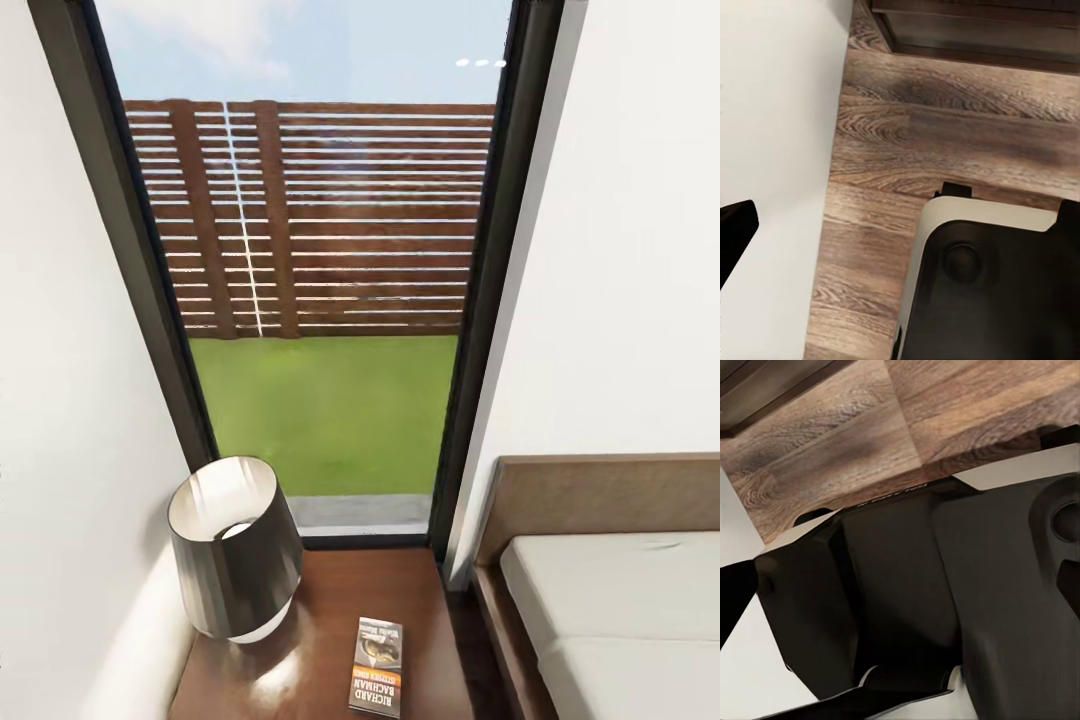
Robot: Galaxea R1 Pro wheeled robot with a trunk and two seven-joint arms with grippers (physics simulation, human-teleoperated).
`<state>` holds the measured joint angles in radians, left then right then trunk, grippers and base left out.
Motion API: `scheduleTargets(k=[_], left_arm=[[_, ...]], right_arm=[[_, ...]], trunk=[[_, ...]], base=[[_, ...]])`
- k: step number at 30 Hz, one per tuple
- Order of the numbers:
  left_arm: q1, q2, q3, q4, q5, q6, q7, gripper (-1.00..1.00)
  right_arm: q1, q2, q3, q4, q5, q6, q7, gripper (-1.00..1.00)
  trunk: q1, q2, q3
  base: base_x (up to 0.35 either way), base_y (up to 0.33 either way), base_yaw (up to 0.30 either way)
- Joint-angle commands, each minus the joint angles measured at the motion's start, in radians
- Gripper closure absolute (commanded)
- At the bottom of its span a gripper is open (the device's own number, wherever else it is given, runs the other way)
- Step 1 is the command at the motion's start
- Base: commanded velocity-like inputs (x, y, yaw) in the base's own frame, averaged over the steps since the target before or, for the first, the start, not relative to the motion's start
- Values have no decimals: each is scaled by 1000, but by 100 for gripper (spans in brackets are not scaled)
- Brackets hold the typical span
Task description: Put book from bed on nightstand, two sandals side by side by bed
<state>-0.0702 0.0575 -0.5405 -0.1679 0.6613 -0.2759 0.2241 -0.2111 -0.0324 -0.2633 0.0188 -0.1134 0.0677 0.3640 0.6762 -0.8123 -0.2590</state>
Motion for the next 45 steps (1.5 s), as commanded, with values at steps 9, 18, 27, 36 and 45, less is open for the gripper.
scheduleTargets(k=[9, 18, 27, 36, 45], left_arm=[[0, 0, -10, -2, 3, -1, 6, -100], [0, 2, -9, -2, 4, 0, 6, -100], [0, 2, -9, -1, 4, 0, 6, -100], [1, 0, -9, -1, 3, 0, 6, -100], [2, 0, -9, -1, 3, 0, 7, -100]], right_arm=[[-1, 0, -2, 3, -11, 4, 4, -100], [-1, 0, -2, 3, -11, 4, 4, -100], [-1, 0, -2, 3, -11, 4, 4, -100], [-1, 0, -2, 3, -11, 4, 4, -100], [-1, 0, -2, 3, -11, 4, 4, -100]], trunk=[[-34, 62, 27], [-69, 125, 55], [-103, 188, 83], [-138, 251, 112], [-172, 314, 140]], base=[[0, 0, 0], [0, 0, 0], [0, 0, 0], [0, 0, 0], [0, 0, 0]])
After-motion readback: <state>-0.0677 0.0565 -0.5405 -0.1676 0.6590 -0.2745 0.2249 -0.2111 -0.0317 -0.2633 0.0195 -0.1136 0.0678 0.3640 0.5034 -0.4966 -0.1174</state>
